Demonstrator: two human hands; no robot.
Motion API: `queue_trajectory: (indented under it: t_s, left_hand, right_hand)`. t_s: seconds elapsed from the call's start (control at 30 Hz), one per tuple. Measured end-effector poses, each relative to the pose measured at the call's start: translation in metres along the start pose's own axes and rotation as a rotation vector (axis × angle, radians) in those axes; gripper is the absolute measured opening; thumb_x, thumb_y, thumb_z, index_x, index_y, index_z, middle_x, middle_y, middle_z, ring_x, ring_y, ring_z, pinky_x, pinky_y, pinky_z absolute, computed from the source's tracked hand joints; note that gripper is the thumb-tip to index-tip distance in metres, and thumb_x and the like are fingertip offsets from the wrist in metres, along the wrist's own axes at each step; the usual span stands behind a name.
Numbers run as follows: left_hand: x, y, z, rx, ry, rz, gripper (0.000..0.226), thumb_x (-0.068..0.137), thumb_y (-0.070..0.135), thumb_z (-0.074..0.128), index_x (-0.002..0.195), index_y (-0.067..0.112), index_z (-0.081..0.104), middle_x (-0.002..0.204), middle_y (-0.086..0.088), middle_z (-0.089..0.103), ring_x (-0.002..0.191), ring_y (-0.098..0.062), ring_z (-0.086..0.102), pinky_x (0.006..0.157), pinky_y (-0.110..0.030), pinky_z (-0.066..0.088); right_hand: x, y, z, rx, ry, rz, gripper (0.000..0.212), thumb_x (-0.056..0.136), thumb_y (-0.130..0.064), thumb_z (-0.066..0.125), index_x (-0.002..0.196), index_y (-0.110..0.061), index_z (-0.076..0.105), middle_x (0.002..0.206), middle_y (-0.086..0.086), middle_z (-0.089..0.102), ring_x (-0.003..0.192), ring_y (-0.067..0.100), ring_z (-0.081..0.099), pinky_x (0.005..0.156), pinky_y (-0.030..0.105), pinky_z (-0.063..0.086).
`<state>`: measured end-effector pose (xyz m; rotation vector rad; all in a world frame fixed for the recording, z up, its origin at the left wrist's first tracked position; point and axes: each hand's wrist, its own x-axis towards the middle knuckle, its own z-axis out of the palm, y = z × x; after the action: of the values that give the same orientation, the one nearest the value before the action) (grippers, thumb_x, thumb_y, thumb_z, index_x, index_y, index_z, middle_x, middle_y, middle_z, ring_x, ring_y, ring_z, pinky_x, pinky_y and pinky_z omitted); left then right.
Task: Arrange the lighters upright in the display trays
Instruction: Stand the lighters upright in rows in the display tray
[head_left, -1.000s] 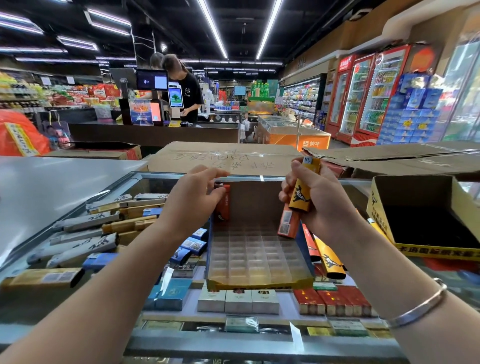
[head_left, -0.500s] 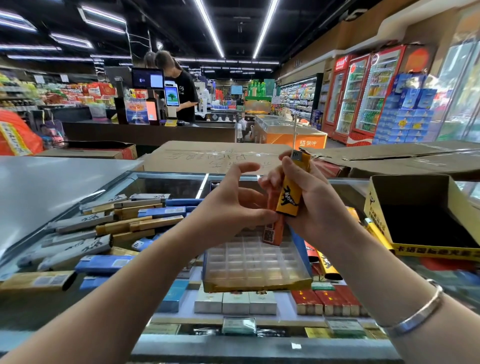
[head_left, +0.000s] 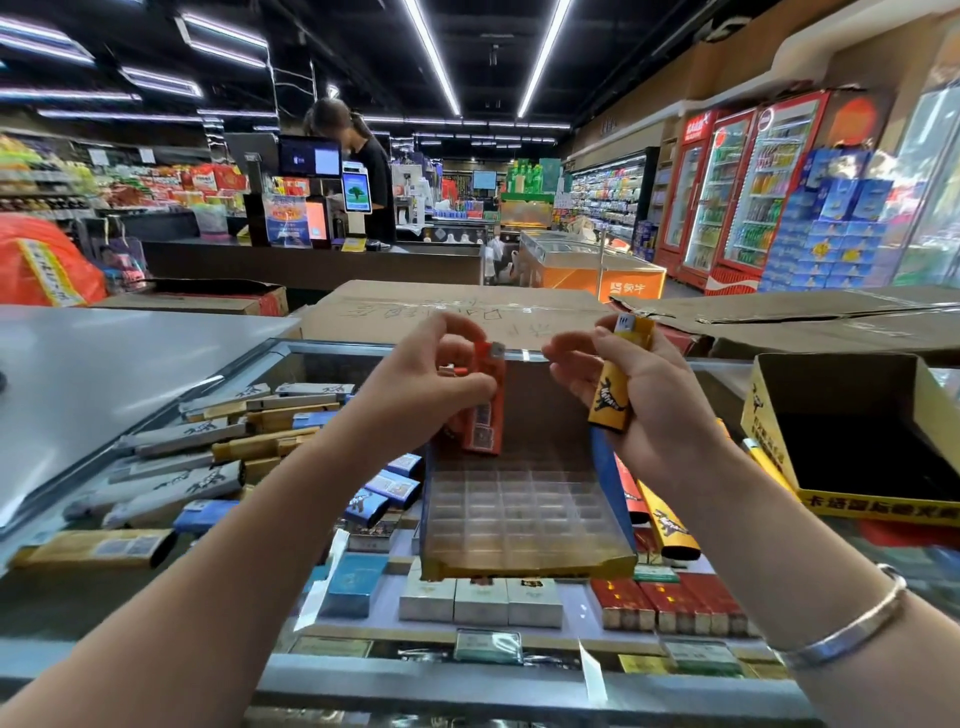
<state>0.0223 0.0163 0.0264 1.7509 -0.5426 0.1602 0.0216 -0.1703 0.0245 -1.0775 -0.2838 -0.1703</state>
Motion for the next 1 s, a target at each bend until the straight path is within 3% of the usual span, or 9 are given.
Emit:
queue_trajectory:
  t_s: [0.07,0.2,0.33,0.47,0.57,0.63,0.8,0.9,1.0]
  left_hand:
    - [0.001,-0.002,-0.003,0.0,0.024,-0.022,0.033,0.081,0.002,0.064,0.093,0.026,0.045,0.093,-0.002,0.069,0.077,-0.008,0.068,0.053,-0.016,0.049]
    - [0.0,-0.004,-0.009,0.079,0.08,0.001,0.041,0.079,-0.002,0.065,0.089,0.034,0.047,0.092,-0.004,0.063,0.065,-0.004,0.062,0.049,-0.015,0.046]
    - [-0.001,-0.008,-0.014,0.227,0.134,0.072,0.028,0.074,0.012,0.076,0.085,0.031,0.059,0.086,-0.005,0.061,0.064,-0.01,0.063,0.052,-0.018,0.051]
    - [-0.001,-0.012,-0.013,0.456,0.209,0.174,0.025,0.069,0.024,0.079,0.086,0.029,0.061,0.076,0.008,0.064,0.065,-0.004,0.062,0.062,-0.016,0.052]
    - [-0.001,-0.013,-0.007,0.696,0.278,0.281,0.028,0.066,0.036,0.079,0.084,0.025,0.06,0.07,0.016,0.059,0.062,-0.001,0.055,0.058,-0.017,0.045]
    - [0.001,-0.015,-0.002,0.828,0.273,0.338,0.028,0.069,0.037,0.077,0.084,0.02,0.061,0.073,0.011,0.06,0.064,-0.008,0.054,0.059,-0.021,0.043]
    - [0.007,-0.017,0.005,0.92,0.167,0.365,0.029,0.083,0.028,0.066,0.109,0.016,0.066,0.1,-0.003,0.064,0.087,-0.021,0.06,0.077,-0.039,0.051]
    - [0.009,-0.018,0.006,0.97,0.135,0.375,0.039,0.089,0.02,0.059,0.128,0.014,0.055,0.108,-0.006,0.059,0.094,-0.025,0.059,0.083,-0.041,0.049]
    - [0.01,-0.021,0.007,0.969,0.157,0.351,0.044,0.091,0.015,0.056,0.134,0.014,0.047,0.119,-0.007,0.06,0.105,-0.027,0.058,0.088,-0.038,0.048]
  right_hand:
    - [0.0,0.001,-0.001,-0.052,-0.001,-0.012,0.011,0.096,-0.008,0.044,0.094,-0.016,0.051,0.075,0.006,0.072,0.079,0.022,0.071,0.078,0.035,0.056]
    - [-0.001,0.004,0.0,-0.215,-0.049,-0.062,0.01,0.096,-0.009,0.045,0.094,-0.017,0.051,0.07,0.003,0.07,0.077,0.021,0.07,0.08,0.036,0.055]
    - [-0.003,0.01,0.002,-0.283,-0.112,-0.072,0.01,0.096,-0.006,0.045,0.096,-0.014,0.051,0.07,0.004,0.069,0.077,0.024,0.068,0.085,0.04,0.054]
    - [-0.005,0.013,0.003,-0.361,-0.149,-0.096,0.011,0.095,-0.004,0.045,0.097,-0.014,0.05,0.07,0.004,0.068,0.078,0.025,0.067,0.083,0.039,0.055]
    - [-0.006,0.014,0.003,-0.395,-0.154,-0.103,0.011,0.095,-0.004,0.046,0.097,-0.014,0.05,0.071,0.006,0.067,0.077,0.025,0.066,0.084,0.039,0.055]
    - [-0.006,0.015,0.003,-0.407,-0.152,-0.101,0.011,0.096,-0.005,0.046,0.098,-0.014,0.05,0.073,0.007,0.067,0.077,0.024,0.066,0.084,0.039,0.055]
    - [-0.005,0.016,0.001,-0.42,-0.149,-0.087,0.009,0.095,-0.008,0.047,0.1,-0.015,0.051,0.077,0.008,0.067,0.078,0.021,0.067,0.081,0.034,0.054]
    - [-0.004,0.017,0.0,-0.427,-0.147,-0.089,0.01,0.096,-0.008,0.047,0.099,-0.016,0.051,0.075,0.006,0.067,0.077,0.02,0.067,0.081,0.034,0.054]
    - [-0.003,0.018,0.0,-0.419,-0.143,-0.089,0.011,0.096,-0.008,0.047,0.098,-0.017,0.051,0.071,0.002,0.068,0.077,0.02,0.066,0.083,0.037,0.054]
